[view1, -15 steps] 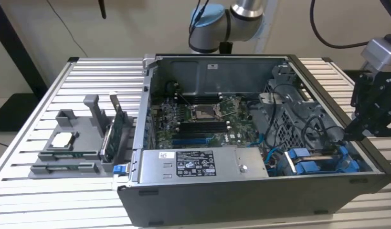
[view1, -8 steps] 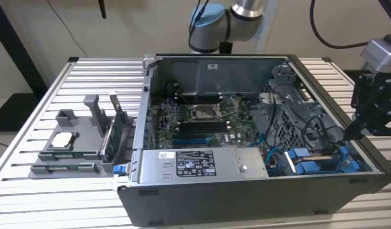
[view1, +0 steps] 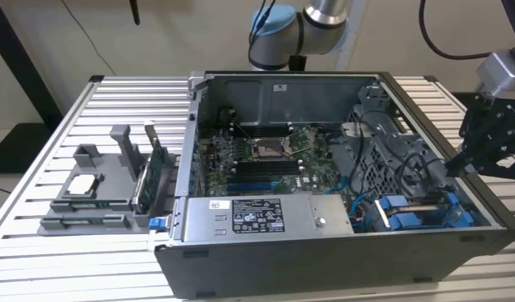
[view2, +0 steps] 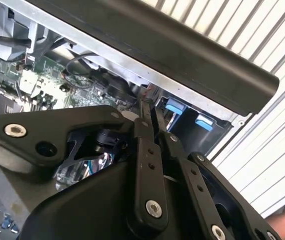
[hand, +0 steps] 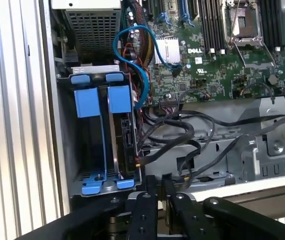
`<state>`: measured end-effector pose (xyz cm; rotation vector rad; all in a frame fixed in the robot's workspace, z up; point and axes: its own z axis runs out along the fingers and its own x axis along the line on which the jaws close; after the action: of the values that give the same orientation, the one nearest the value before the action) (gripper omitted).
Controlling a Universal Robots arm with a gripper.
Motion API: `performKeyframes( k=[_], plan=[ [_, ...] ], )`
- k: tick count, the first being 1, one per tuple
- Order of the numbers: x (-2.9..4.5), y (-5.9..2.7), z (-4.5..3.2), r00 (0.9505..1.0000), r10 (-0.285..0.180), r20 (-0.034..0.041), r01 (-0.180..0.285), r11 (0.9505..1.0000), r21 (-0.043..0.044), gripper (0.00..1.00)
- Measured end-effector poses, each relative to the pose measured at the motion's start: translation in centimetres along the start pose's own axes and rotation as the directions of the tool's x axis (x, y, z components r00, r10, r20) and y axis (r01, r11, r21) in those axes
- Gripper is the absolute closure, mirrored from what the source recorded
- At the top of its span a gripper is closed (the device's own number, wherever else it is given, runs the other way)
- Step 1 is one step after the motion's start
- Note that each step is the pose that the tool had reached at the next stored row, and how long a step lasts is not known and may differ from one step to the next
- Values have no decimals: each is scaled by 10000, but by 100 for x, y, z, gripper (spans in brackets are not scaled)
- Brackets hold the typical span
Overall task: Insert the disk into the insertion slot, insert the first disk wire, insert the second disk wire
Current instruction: 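Insert the second disk wire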
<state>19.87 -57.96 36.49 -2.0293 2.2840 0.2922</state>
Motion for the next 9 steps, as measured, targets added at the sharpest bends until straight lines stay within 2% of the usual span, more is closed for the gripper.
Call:
performKeyframes(
  k=[3, 6, 9],
  plan=[
    [6, 21, -15, 10000, 59, 38, -59, 10000, -53, 84],
    [6, 45, -27, 9999, 75, 118, -74, 9999, -109, 84],
    [7, 80, -41, 9998, 80, 164, -77, 9999, -150, 84]
  ],
)
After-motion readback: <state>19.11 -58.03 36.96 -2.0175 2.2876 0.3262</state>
